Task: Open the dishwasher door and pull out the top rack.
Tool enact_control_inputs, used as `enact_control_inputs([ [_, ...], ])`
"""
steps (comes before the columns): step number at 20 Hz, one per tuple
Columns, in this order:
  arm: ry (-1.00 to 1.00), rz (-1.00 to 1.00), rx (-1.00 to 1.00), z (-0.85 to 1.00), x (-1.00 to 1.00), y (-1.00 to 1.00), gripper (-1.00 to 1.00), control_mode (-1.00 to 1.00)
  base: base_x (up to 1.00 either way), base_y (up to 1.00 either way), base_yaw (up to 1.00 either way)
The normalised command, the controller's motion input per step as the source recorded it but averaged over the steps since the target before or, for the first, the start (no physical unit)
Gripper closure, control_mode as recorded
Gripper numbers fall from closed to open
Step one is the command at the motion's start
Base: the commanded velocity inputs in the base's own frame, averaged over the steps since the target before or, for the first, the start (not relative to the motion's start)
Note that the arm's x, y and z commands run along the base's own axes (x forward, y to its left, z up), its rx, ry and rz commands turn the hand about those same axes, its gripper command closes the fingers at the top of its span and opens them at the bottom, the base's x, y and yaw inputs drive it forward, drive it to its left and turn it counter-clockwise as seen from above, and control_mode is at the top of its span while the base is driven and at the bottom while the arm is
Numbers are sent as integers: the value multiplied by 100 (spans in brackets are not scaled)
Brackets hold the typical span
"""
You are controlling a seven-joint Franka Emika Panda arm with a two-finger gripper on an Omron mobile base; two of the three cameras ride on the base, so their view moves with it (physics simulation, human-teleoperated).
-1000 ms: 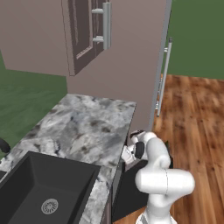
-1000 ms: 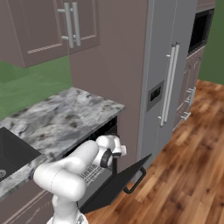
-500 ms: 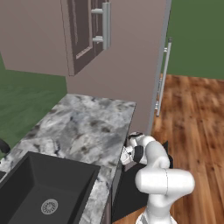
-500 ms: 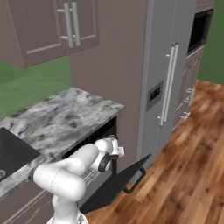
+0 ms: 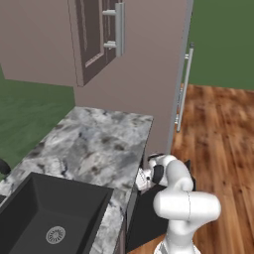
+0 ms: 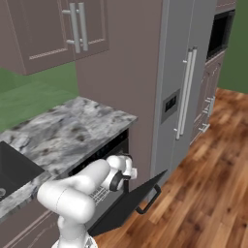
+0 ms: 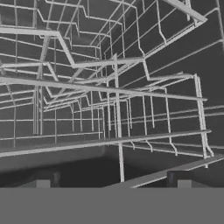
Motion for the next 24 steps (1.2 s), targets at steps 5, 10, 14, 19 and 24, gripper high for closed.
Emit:
enact_control_inputs([
  [5, -15, 12, 29, 12, -34, -1, -100, -100, 0, 0, 0],
  [10, -20, 13, 29, 49, -13, 3, -100, -100, 0, 0, 0],
  [14, -14, 12, 29, 63, 1, 15, -100, -100, 0, 0, 0],
  [19, -4, 5, 18, 15, 25, 48, -100, -100, 0, 0, 0],
  [24, -5, -1, -3, -42, 33, 88, -100, -100, 0, 0, 0],
])
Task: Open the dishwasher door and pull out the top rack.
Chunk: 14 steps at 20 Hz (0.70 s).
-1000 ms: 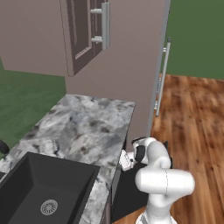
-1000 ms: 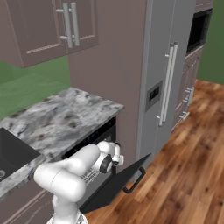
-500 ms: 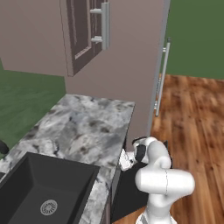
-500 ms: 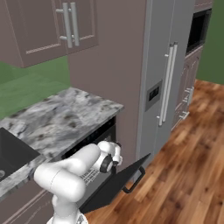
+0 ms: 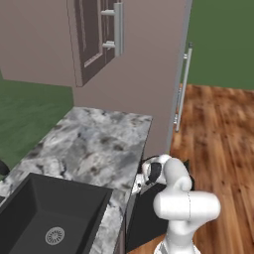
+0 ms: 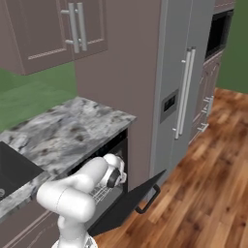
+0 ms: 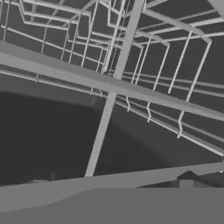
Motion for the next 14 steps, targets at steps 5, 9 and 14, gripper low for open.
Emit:
enact_control_inputs([
  [5, -7, -9, -28, -63, 27, 93, -100, -100, 0, 0, 0],
  [9, 0, -4, -49, -92, 16, 8, -100, -100, 0, 0, 0],
  [14, 0, 0, -61, -77, 7, -53, -100, -100, 0, 0, 0],
])
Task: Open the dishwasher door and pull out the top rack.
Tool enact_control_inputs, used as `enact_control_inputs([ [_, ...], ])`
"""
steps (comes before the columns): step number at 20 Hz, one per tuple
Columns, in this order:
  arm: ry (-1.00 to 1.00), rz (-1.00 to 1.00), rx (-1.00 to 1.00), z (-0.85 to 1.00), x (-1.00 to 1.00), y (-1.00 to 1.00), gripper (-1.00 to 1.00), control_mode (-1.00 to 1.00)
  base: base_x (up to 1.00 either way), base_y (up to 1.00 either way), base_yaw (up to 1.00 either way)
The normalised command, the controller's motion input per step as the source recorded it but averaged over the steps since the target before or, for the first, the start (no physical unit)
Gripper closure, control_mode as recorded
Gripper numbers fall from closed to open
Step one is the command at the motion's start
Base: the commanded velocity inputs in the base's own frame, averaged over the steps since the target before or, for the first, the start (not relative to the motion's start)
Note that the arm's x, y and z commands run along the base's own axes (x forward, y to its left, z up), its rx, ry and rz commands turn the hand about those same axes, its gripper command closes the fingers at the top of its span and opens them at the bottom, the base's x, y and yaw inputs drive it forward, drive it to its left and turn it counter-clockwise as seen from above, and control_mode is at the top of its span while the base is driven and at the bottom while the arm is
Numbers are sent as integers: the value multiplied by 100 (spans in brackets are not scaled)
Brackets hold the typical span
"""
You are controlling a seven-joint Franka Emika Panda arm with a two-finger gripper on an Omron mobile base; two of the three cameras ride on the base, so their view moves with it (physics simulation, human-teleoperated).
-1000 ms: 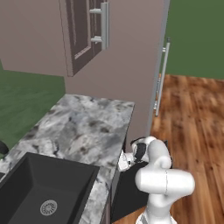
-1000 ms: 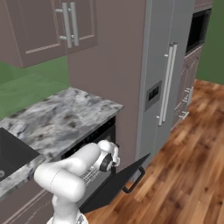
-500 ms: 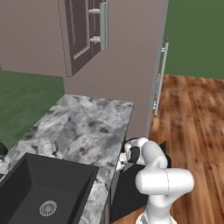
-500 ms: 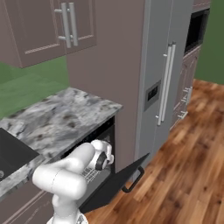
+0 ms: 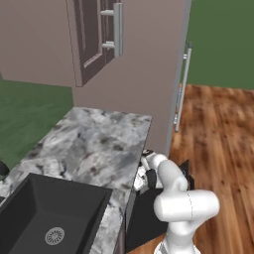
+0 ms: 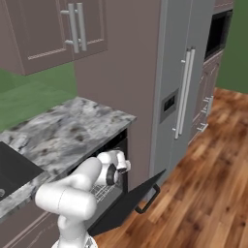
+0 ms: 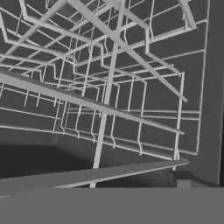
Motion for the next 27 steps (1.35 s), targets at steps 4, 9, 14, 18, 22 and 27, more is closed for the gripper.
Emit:
enact_control_inputs([
  [4, 0, 0, -60, -76, -11, -99, -100, -100, 0, 0, 0],
  [9, 0, -1, -57, -79, -30, -100, -100, -100, 0, 0, 0],
  [14, 0, -3, -57, -82, -46, -100, -100, -100, 0, 0, 0],
  [18, 0, -5, -58, -83, -52, -96, -100, -100, 0, 0, 0],
  [22, 4, -14, -44, -49, -35, -48, -100, -100, 0, 0, 0],
  [27, 15, -25, -5, 6, -35, -10, -100, -100, 0, 0, 0],
])
